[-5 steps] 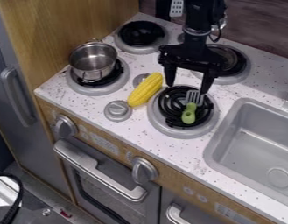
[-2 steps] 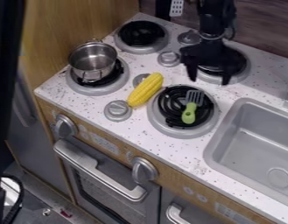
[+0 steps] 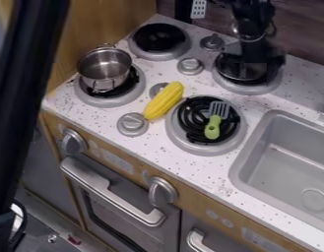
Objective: Put the lid on the pot
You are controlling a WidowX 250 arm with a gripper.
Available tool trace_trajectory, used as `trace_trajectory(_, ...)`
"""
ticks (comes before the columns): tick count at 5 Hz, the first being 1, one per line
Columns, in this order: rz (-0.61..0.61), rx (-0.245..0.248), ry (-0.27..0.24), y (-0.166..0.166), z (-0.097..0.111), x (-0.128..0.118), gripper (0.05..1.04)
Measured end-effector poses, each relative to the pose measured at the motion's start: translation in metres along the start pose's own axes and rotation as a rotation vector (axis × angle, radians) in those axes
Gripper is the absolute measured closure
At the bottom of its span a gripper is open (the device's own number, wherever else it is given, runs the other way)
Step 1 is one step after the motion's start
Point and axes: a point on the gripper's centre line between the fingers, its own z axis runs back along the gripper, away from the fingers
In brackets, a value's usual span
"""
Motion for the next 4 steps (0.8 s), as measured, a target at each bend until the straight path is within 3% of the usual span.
trace_trajectory(2,-0.034,0.018,-0.087,0.006,-0.024,0.031,0.083)
trace_trajectory(4,0.003,0.062,-0.106,0.028,-0.03,0.042,0.083)
